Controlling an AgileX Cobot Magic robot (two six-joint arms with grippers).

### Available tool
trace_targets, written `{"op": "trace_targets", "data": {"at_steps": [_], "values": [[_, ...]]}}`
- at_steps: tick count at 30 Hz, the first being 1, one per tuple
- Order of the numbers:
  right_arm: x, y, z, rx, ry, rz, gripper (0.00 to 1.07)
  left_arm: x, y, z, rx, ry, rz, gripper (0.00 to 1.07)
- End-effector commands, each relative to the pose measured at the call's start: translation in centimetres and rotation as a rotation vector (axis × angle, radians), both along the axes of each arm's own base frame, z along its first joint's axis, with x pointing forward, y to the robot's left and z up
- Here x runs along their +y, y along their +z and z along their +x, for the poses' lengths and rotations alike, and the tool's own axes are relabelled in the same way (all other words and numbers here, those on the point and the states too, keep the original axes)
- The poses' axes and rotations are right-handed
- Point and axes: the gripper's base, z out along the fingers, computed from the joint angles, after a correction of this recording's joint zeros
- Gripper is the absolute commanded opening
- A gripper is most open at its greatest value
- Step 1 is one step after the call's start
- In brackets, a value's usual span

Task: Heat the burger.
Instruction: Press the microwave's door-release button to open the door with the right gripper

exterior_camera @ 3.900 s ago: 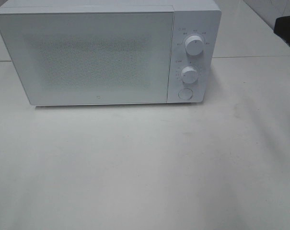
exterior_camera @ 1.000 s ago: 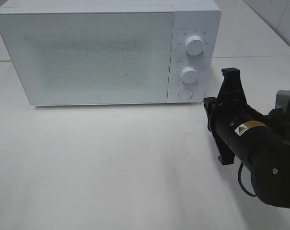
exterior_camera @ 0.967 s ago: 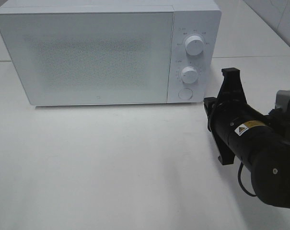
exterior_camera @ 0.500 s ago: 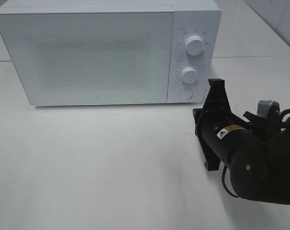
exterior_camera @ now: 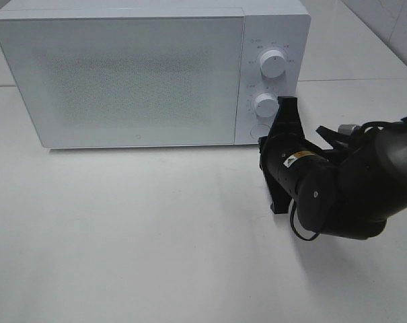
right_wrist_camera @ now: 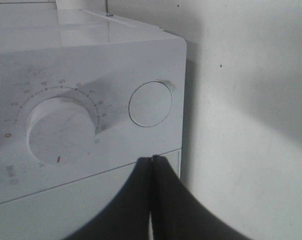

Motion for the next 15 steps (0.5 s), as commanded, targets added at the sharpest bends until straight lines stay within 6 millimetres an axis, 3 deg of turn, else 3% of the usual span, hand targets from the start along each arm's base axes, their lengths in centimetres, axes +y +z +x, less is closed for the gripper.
{"op": "trace_targets", "data": {"at_steps": [1, 15], "values": [[0.2, -0.1, 1.3, 0.002, 0.004, 0.016, 0.0, 0.0, 0.1, 0.0, -0.017, 0.002, -0.008, 1.01], [0.2, -1.6, 4.1, 0.037, -0.016, 0.031, 0.0, 0.0, 0.1, 0.0, -0.017, 0.002, -0.006, 1.01]]}}
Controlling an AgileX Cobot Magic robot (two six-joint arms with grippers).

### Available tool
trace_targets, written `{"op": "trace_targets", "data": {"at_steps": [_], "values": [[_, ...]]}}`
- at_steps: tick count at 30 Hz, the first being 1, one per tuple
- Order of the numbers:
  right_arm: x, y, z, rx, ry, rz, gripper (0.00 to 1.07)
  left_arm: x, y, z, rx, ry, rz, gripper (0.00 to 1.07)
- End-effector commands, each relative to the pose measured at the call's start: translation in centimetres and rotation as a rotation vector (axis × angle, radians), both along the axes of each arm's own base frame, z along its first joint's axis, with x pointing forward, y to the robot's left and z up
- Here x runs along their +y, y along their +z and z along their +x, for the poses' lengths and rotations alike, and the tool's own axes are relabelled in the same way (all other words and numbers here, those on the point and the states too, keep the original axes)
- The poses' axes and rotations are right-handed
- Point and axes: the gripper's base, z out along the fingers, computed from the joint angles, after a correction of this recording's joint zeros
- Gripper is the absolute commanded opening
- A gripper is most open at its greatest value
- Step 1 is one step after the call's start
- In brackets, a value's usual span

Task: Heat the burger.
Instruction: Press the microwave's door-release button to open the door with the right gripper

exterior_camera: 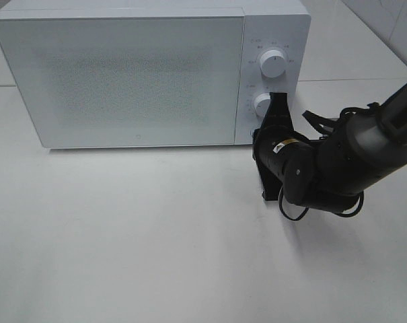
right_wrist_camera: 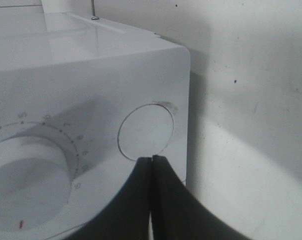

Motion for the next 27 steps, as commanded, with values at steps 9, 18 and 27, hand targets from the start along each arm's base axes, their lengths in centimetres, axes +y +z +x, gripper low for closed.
{"op": "trace_targets", "data": {"at_steps": [9, 18, 27], "values": [[-0.6, -0.2, 1.2, -0.004, -0.023, -0.005, 0.0, 0.0, 0.1, 0.0, -0.017, 0.003, -0.007, 1.01], [0.0, -0.8, 2.1, -0.01, -0.023, 0.0, 0.0, 0.0, 0.1, 0.0, -0.017, 0.002, -0.008, 1.01], [0.2, -0.1, 3.3, -0.092, -0.066, -0.007, 0.0, 0.0, 0.1, 0.0, -0.017, 0.003, -0.007, 1.01]]}}
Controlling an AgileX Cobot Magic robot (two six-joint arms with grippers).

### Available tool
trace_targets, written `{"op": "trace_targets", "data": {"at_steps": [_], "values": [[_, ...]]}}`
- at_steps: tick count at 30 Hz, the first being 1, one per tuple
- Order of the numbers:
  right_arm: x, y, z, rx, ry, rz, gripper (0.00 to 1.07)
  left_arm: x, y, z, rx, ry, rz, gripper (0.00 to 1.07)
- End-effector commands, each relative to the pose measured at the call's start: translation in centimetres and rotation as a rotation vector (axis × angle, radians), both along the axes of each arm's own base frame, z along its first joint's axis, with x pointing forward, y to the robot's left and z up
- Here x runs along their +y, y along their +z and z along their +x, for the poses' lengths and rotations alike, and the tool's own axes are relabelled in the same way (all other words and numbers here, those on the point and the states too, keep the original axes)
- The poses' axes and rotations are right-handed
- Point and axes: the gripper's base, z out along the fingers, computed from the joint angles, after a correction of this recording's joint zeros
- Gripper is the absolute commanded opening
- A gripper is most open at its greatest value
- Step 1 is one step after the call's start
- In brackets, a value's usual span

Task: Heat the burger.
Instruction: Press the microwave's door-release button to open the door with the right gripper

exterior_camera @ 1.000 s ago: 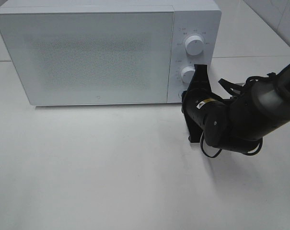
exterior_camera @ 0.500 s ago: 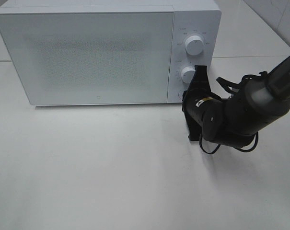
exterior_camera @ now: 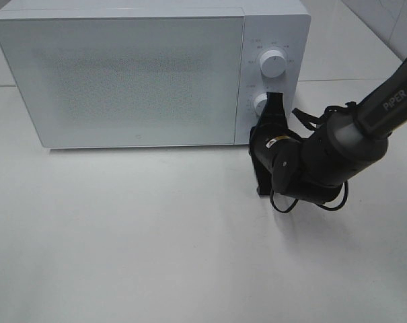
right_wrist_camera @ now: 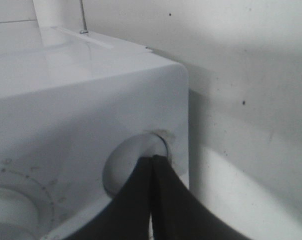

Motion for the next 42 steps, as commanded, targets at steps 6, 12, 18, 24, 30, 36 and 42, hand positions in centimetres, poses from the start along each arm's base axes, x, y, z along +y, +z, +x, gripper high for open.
{"op": "trace_targets", "data": {"at_steps": [6, 12, 18, 24, 30, 36, 42], "values": [[0.2, 2.0, 1.5, -0.164, -0.027, -0.029, 0.0, 0.0, 0.1, 0.0, -0.017, 0.003, -0.007, 1.01], [0.0, 3.6, 3.0, -0.266, -0.058, -0.05, 0.0, 0.0, 0.1, 0.0, -0.017, 0.003, -0.007, 1.01], [0.0, 4.7, 4.4, -0.32, -0.07, -0.047, 0.0, 0.0, 0.1, 0.0, -0.017, 0.003, -0.007, 1.01], [0.1, 4.2, 4.5, -0.315, -0.073, -0.044, 0.0, 0.0, 0.1, 0.0, -0.017, 0.003, -0.007, 1.01], [0.1, 4.2, 4.5, -0.31, -0.069, -0.047, 0.0, 0.0, 0.1, 0.0, -0.017, 0.003, -0.007, 1.01], [0.5, 4.1, 4.3, -0.245, -0.038, -0.031, 0.0, 0.0, 0.1, 0.0, -0.017, 0.003, -0.007, 1.01], [-0.1, 4.2, 2.9, -0.175, -0.021, -0.031, 0.0, 0.0, 0.1, 0.0, -0.017, 0.003, -0.006, 1.01]]}}
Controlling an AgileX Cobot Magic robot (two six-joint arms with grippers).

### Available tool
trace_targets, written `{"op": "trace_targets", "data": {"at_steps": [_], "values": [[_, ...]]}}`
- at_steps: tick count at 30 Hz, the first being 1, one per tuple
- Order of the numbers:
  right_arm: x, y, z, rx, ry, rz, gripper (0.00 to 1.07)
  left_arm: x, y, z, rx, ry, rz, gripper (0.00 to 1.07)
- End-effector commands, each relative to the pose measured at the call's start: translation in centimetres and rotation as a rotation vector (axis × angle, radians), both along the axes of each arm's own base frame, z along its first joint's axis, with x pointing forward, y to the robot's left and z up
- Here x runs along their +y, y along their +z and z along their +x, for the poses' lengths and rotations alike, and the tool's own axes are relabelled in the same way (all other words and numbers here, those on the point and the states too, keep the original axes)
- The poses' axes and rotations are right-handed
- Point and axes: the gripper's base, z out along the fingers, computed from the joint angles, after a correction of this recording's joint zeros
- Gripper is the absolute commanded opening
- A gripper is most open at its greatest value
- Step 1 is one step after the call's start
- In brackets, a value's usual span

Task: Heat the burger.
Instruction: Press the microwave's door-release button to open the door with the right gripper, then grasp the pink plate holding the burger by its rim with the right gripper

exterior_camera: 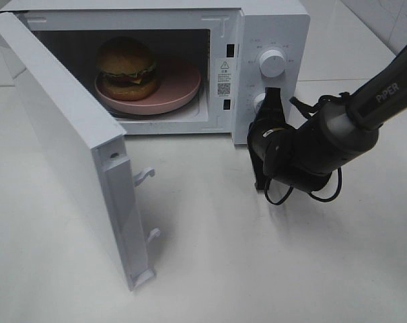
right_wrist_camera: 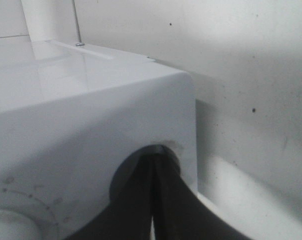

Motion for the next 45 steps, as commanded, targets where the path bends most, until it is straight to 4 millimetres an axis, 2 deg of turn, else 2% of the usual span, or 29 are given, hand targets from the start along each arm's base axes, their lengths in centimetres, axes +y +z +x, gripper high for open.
{"op": "trace_targets", "data": {"at_steps": [1, 11, 20, 29, 34, 35, 37, 38, 45], "values": [[-0.4, 3.4, 1.5, -0.205, 0.021, -0.036, 0.0, 0.0, 0.1, 0.0, -0.017, 0.003, -0.006, 1.01], [-0.4, 2.3, -1.3, -0.044, 0.1, -0.042, 0.0, 0.0, 0.1, 0.0, -0.017, 0.003, -0.007, 1.01], [-1.0, 2.5, -3.2, 0.044, 0.145, -0.056, 0.0, 0.0, 0.1, 0.0, -0.017, 0.003, -0.007, 1.01], [-1.8, 4.8, -5.7, 0.102, 0.277, -0.153, 0.0, 0.0, 0.1, 0.0, -0.017, 0.003, -0.007, 1.01], [-1.6, 6.7, -6.8, 0.134, 0.453, -0.279, 0.0, 0.0, 0.1, 0.0, -0.017, 0.003, -0.007, 1.01], [-1.5, 7.3, -7.3, 0.143, 0.539, -0.344, 0.0, 0.0, 0.1, 0.0, -0.017, 0.003, -0.007, 1.01], [-1.5, 7.7, -7.5, 0.141, 0.573, -0.368, 0.0, 0.0, 0.1, 0.0, -0.017, 0.003, -0.007, 1.01], [-1.4, 8.1, -7.9, 0.148, 0.659, -0.429, 0.0, 0.0, 0.1, 0.0, -0.017, 0.003, -0.007, 1.01], [-1.1, 9.0, -9.3, 0.163, 0.891, -0.569, 0.0, 0.0, 0.1, 0.0, -0.017, 0.003, -0.007, 1.01]]}}
